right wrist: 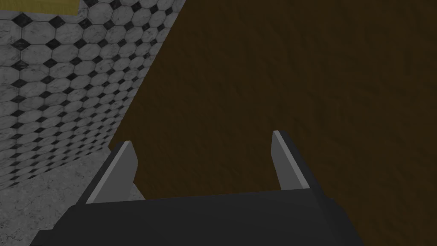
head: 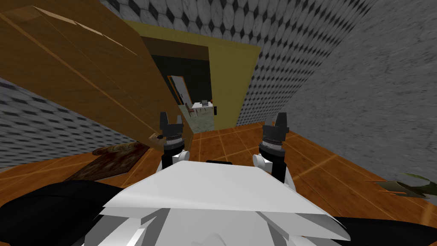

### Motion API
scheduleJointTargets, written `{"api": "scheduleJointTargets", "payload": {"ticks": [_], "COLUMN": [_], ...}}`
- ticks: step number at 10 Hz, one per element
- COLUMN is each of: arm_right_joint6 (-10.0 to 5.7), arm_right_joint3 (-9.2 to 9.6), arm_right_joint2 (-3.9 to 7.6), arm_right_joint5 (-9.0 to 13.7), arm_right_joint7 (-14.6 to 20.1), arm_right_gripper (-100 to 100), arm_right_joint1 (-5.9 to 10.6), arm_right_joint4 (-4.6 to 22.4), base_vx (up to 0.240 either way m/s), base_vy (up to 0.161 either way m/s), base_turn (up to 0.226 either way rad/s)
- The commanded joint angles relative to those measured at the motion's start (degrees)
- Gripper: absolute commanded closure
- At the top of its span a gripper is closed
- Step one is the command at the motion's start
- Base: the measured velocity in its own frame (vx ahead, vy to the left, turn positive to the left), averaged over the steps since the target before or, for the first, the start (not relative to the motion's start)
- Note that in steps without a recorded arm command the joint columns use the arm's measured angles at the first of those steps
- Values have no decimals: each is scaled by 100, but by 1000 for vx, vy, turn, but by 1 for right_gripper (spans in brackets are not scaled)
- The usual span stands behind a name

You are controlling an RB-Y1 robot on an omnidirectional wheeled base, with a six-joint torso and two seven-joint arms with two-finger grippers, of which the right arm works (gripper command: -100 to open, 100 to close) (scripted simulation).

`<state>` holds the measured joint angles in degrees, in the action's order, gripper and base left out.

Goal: Pull the door open

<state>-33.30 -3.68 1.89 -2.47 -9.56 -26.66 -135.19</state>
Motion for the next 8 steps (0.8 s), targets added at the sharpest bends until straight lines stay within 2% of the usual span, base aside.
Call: {"api": "scheduleJointTargets", "payload": {"ticks": [1,3,8], "arm_right_joint6": [8,16,46], "arm_right_joint3": [-10,-19,-56], "arm_right_joint2": [25,46,115], "arm_right_joint5": [3,5,15], "arm_right_joint7": [21,41,120], "arm_right_gripper": [-100,-100,-100], "arm_right_joint1": [112,217,639], "arm_right_joint4": [202,390,1148], "base_vx": [56,101,107], "base_vy": [12,15,23], "base_turn": [40,30,36]}}
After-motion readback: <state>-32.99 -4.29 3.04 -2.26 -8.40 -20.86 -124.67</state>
